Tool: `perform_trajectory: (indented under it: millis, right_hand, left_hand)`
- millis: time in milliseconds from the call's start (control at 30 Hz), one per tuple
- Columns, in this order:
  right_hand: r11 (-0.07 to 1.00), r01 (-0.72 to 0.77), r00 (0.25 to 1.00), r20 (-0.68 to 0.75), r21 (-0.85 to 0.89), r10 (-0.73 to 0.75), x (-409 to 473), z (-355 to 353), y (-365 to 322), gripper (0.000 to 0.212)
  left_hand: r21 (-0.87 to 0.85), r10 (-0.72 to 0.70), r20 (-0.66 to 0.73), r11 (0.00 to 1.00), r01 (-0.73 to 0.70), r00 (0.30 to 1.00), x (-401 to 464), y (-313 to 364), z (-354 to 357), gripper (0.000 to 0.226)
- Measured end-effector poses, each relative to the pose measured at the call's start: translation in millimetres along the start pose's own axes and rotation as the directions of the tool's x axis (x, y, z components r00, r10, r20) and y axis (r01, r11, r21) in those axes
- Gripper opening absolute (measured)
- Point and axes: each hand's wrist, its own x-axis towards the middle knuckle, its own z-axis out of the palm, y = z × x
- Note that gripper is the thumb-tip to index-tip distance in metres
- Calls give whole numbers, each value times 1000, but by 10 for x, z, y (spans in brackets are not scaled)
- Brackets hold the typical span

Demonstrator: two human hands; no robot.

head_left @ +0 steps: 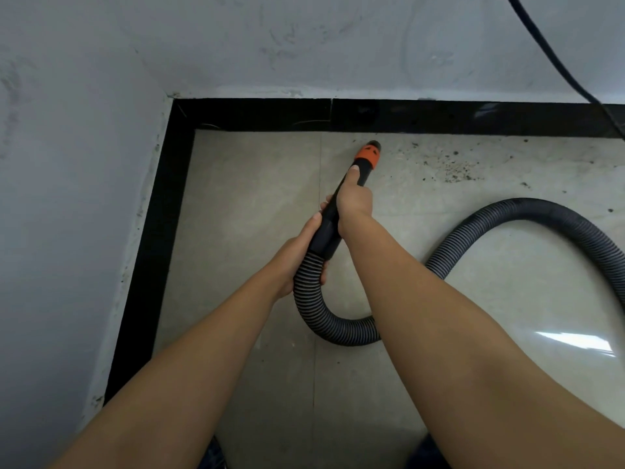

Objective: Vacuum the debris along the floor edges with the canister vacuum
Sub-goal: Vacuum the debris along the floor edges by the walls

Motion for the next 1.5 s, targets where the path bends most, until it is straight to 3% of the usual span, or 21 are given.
perform_trajectory:
  millis: [233, 367, 833, 1133, 1500]
  right_hand:
    - [997, 8, 993, 115, -81, 1, -8, 56, -59, 45]
    - [993, 27, 985, 174, -116, -7, -55, 144, -25, 44]
    - [1000, -14, 999, 46, 25, 13, 102, -225, -187, 52]
    - [995, 3, 988, 155, -103, 13, -187, -32, 81, 46]
    - [989, -25, 995, -94, 143, 39, -354, -176, 415, 45]
  left_hand:
    - [-152, 17, -108, 988, -33, 994, 30, -119, 119, 66]
    - [-199, 23, -154, 979, -54, 988, 28, -215, 93, 78]
    - [-44, -28, -19, 999, 28, 999, 102, 119, 286, 72]
    - [-147, 14, -125, 989, -32, 992, -113, -331, 184, 68]
    - [77, -100, 110, 993, 91, 989, -323, -286, -83, 68]
